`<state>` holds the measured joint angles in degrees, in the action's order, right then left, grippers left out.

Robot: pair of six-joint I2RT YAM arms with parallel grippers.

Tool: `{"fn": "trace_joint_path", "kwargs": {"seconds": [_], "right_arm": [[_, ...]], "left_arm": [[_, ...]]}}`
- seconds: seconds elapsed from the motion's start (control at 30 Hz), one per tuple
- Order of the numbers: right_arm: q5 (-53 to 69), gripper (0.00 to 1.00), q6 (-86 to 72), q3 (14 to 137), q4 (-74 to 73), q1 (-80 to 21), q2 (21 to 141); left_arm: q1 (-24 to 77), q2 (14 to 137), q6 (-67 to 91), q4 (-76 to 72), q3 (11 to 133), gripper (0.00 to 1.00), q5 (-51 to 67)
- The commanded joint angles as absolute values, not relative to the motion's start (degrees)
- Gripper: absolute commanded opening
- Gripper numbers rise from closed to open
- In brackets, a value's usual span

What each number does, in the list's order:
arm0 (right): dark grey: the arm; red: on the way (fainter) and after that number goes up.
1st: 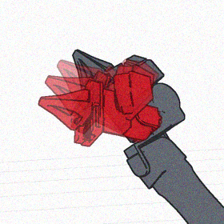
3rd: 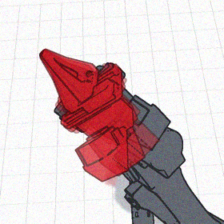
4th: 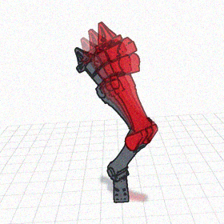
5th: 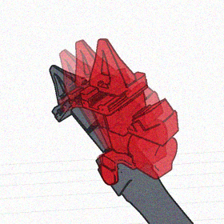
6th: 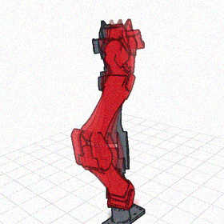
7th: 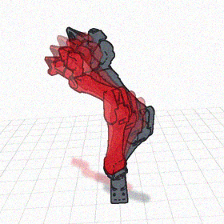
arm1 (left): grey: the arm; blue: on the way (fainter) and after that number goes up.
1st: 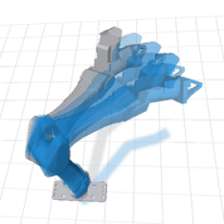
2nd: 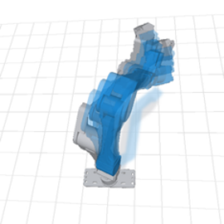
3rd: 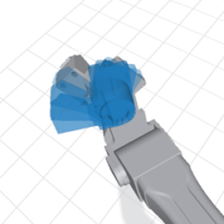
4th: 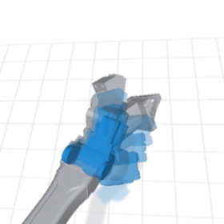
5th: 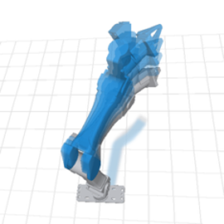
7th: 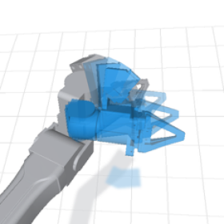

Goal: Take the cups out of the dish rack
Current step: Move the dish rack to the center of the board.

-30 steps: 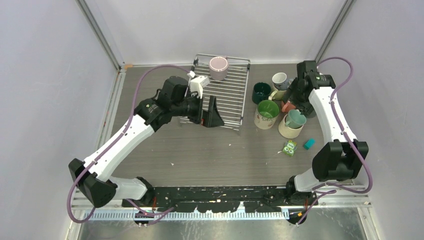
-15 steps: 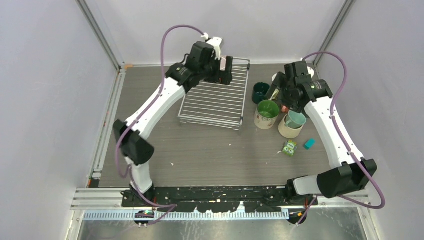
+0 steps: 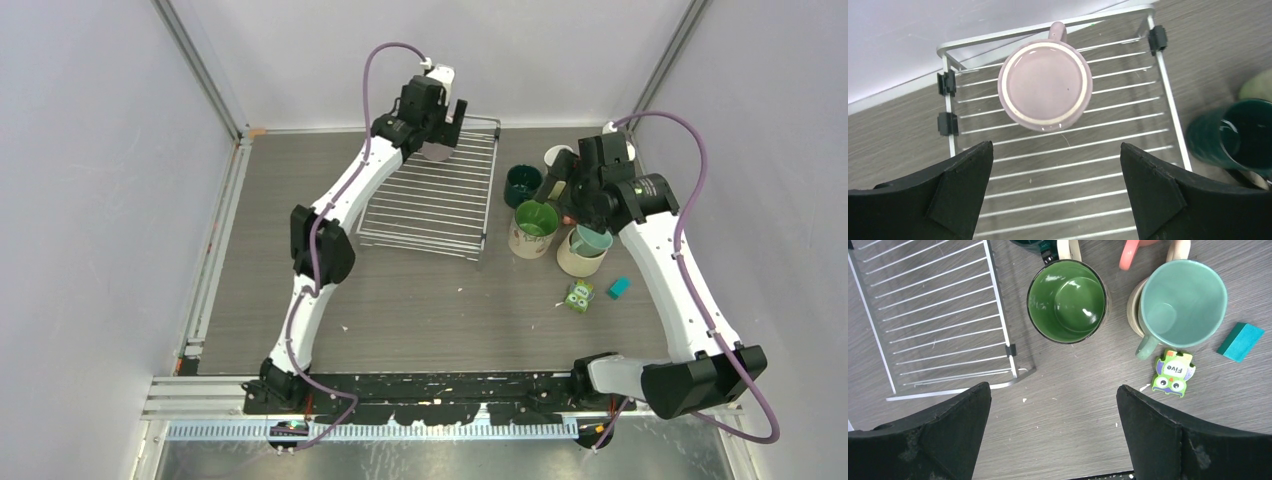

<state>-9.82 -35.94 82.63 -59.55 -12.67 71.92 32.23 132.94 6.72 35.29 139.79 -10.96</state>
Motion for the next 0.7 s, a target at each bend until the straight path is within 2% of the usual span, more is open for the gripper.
{"fn": "trace_joint_path", "kwargs": {"seconds": [0.0,0.23,0.67], "right_arm": [[-8.59,1.00,-35.44,82.65,-58.45,-13.12,69.90],[-8.21,1.00,-34.46,82.15,-59.74,-13.24,68.77],[-5.71,1.00,-33.41,80.88,-62.48,-13.36,67.27]], "left_arm": [[31.32,136.73,2.91,24.50,143.84,1.00,-12.66],[30.30,145.24,2.84,12.64,150.48,1.00,-14.09],[28.26,154.79,4.77,-7.92,150.84,1.00,-13.83]]}}
